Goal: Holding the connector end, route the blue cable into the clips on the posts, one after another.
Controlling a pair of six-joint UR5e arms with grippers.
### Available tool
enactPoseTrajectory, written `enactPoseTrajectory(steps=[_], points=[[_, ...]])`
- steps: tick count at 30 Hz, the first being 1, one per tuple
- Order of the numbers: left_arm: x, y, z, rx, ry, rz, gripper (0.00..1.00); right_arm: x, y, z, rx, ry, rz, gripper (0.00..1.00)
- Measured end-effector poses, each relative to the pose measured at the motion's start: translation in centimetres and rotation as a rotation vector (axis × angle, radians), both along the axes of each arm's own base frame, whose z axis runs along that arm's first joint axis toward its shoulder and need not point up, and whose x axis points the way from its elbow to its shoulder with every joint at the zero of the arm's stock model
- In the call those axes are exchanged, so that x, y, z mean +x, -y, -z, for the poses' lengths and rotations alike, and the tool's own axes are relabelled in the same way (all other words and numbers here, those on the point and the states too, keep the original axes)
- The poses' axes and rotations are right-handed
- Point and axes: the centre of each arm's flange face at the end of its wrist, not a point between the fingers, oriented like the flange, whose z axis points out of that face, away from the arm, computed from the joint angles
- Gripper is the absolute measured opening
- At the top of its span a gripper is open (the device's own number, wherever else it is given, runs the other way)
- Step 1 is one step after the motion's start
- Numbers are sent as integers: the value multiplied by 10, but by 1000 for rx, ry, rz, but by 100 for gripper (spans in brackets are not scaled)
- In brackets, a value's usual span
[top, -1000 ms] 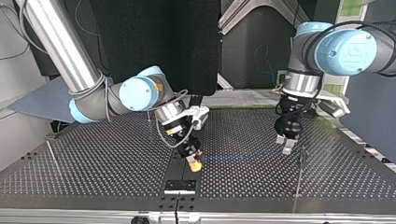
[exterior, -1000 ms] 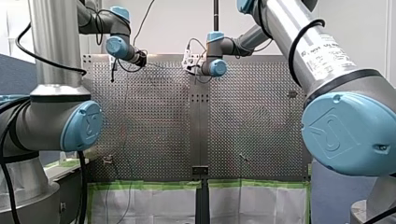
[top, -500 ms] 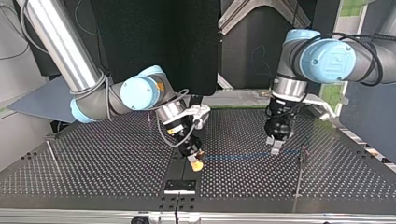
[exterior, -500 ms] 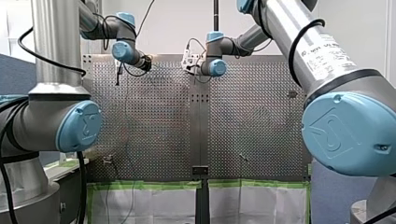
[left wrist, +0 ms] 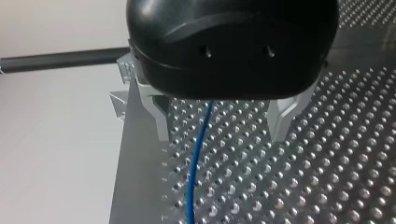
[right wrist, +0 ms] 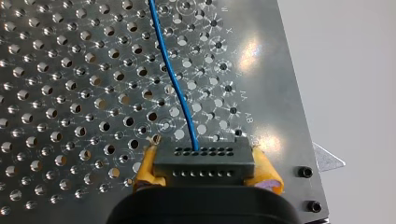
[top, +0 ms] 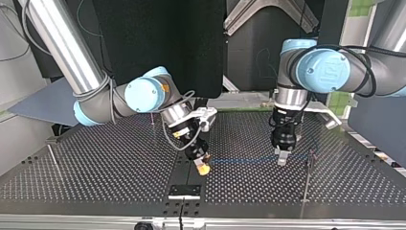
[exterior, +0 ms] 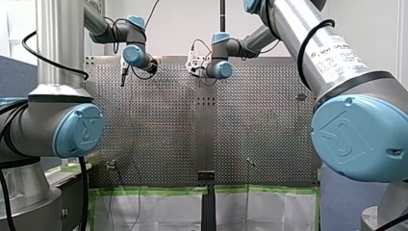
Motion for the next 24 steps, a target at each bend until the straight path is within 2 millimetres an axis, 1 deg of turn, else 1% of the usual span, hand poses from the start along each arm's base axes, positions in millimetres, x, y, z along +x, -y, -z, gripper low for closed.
enactPoseTrajectory(steps=[4, 7, 10, 15, 18, 21, 24], points=[[4, 1, 7, 16, -5, -19, 100, 0, 0, 0, 0, 0, 0, 0], [6, 4, 8, 22, 7, -25, 100, 0, 0, 0, 0, 0, 0, 0], [8, 8, 3, 20, 32, -32, 100, 0, 0, 0, 0, 0, 0, 0], [10, 15, -13, 10, 73, -40, 100, 0, 0, 0, 0, 0, 0, 0], [11, 18, -19, 7, 86, -40, 100, 0, 0, 0, 0, 0, 0, 0], [13, 20, -14, 10, 72, -37, 100, -1, 1, 1, 1, -1, 1, 0], [17, 24, -3, 18, 41, -33, 100, -2, 3, 1, 0, -1, 3, 0]])
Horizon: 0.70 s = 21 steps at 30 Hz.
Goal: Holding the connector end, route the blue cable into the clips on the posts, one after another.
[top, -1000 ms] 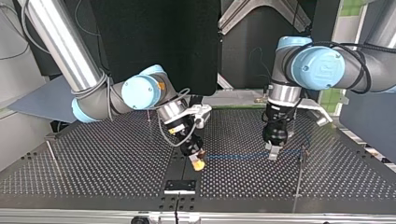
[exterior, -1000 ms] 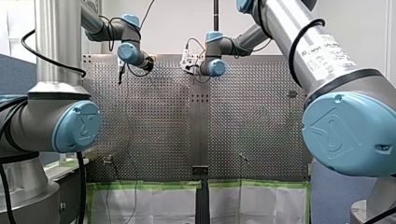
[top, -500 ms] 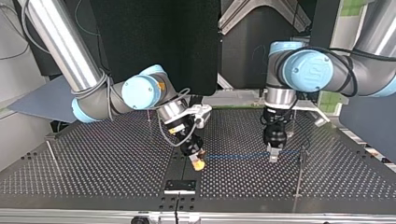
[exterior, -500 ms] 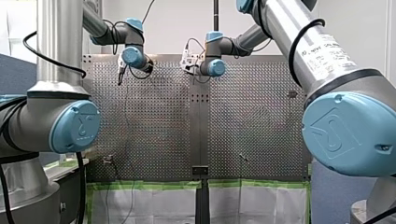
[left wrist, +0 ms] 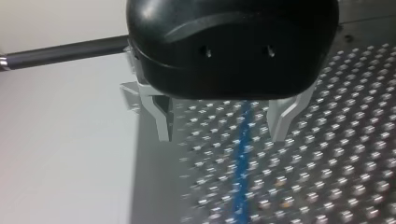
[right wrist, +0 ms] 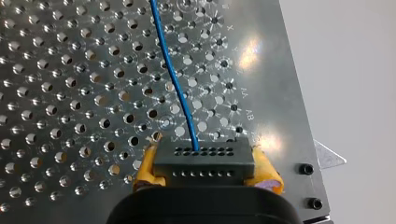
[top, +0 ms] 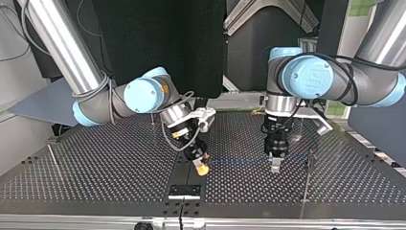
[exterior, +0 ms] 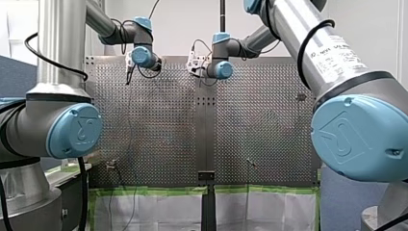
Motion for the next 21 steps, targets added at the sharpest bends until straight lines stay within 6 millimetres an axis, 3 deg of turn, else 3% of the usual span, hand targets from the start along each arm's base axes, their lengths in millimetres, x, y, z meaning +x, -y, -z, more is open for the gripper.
enactPoseTrajectory(steps=[7, 21], points=[[6, 5, 22, 24, -53, -11, 100, -2, 3, 0, 0, 0, 4, 0], [6, 5, 17, 26, -47, -19, 100, -5, 6, 1, -1, -3, 7, 0]])
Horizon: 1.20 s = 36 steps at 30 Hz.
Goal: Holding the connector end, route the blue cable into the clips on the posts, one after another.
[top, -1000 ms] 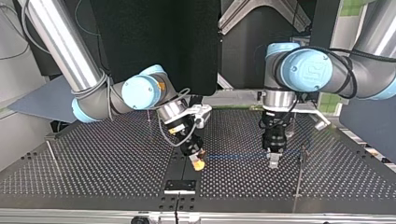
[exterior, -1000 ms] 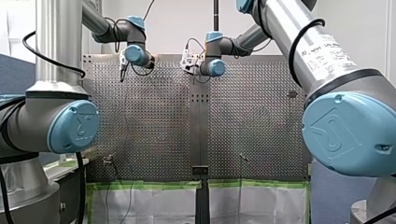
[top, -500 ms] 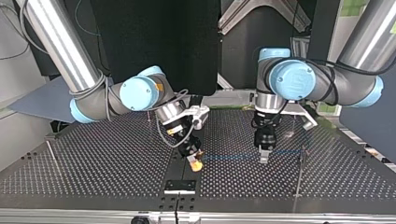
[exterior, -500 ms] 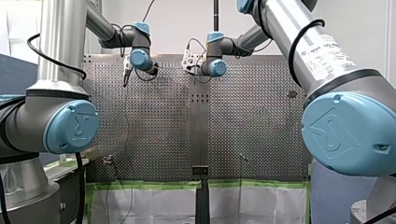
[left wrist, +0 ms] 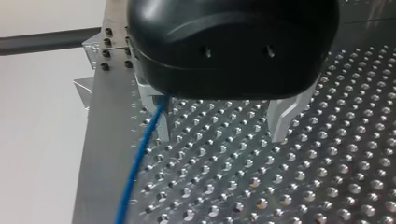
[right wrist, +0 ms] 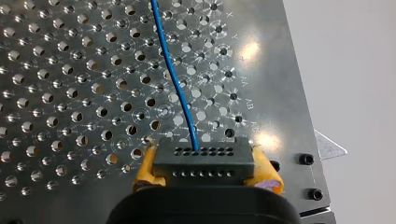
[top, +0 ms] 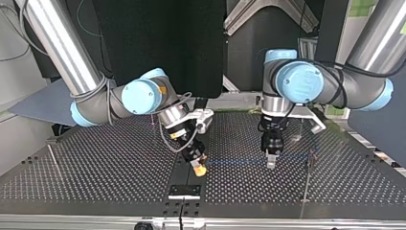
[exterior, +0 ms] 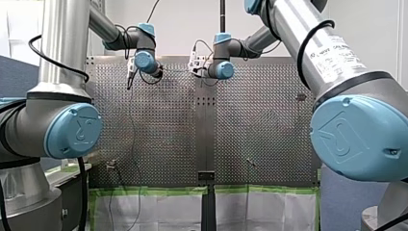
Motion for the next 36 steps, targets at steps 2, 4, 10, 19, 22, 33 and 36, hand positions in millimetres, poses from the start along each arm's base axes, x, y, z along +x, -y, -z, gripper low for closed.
enactPoseTrajectory(steps=[2, 4, 10, 19, 22, 33, 36], points=[[-1, -1, -3, 0, 2, -2, 100, 0, 1, 1, 0, -1, 1, 0], [-2, -2, -4, 0, 3, -3, 100, -1, 1, 1, 1, -2, 1, 0], [-5, -5, -12, -2, 18, -9, 100, 0, 2, 3, 2, -4, 2, 0], [-4, -8, -13, -3, 21, -27, 100, 0, 2, 7, 7, -8, 1, 0], [-3, -9, -13, -4, 23, -31, 100, 0, 3, 8, 8, -9, 2, 0], [0, -8, -17, -32, 62, -40, 28, 1, 3, 10, 11, -14, -1, 0], [0, -7, -18, -45, 69, -35, 0, 0, 4, 11, 12, -14, 0, 0]])
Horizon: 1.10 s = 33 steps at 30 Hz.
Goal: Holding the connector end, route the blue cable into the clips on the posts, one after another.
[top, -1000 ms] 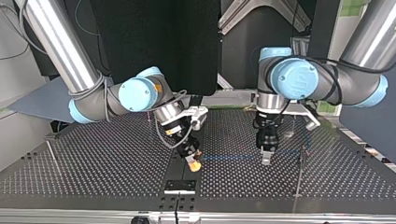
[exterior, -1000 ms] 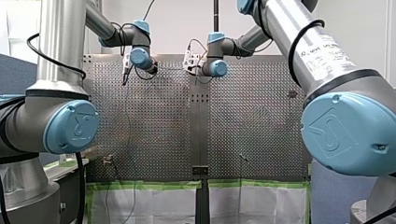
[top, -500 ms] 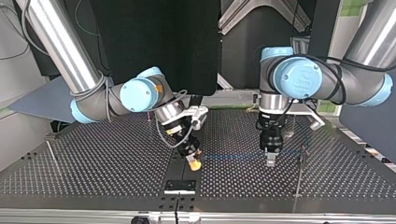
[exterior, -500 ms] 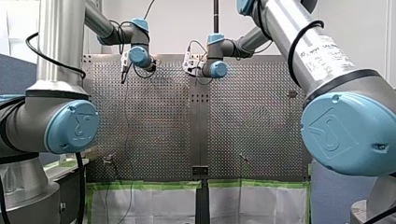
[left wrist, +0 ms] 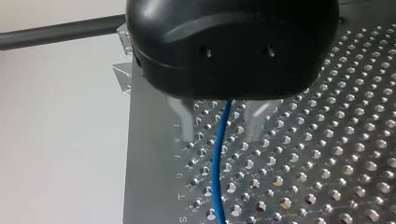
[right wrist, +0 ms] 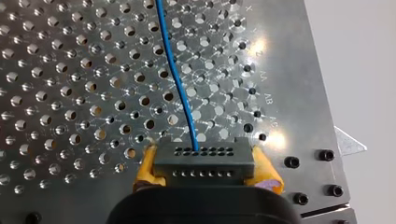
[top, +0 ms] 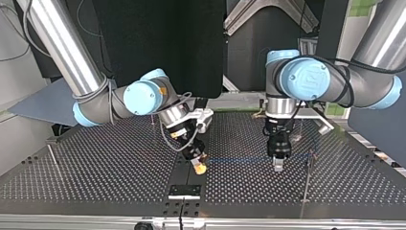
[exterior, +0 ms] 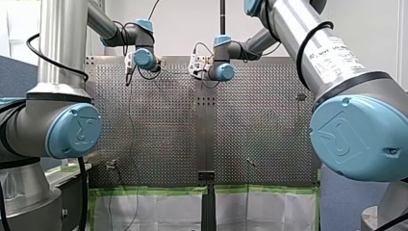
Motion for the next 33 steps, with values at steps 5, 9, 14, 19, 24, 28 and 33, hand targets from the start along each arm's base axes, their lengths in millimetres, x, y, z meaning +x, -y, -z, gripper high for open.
enactPoseTrajectory(steps=[5, 9, 14, 19, 24, 28, 33], points=[[2, 1, -3, -29, 26, 13, 0, -1, 1, 0, 1, -1, 1, 0], [3, 1, -4, -37, 33, 17, 0, 0, 0, 1, 3, -2, 0, 0], [3, 1, -4, -48, 38, 21, 0, 0, -1, 2, 7, -6, 0, 0], [4, 3, -5, -58, 45, 25, 0, -2, -1, 5, 19, -16, 1, 0], [5, 8, -3, -85, 52, 55, 0, -5, -3, 21, 45, -38, 3, 0], [8, 16, 10, -109, 20, 79, 0, -9, -4, 36, 68, -56, 6, 0], [9, 28, 34, -97, -48, 80, 0, -14, -6, 52, 91, -76, 16, 0]])
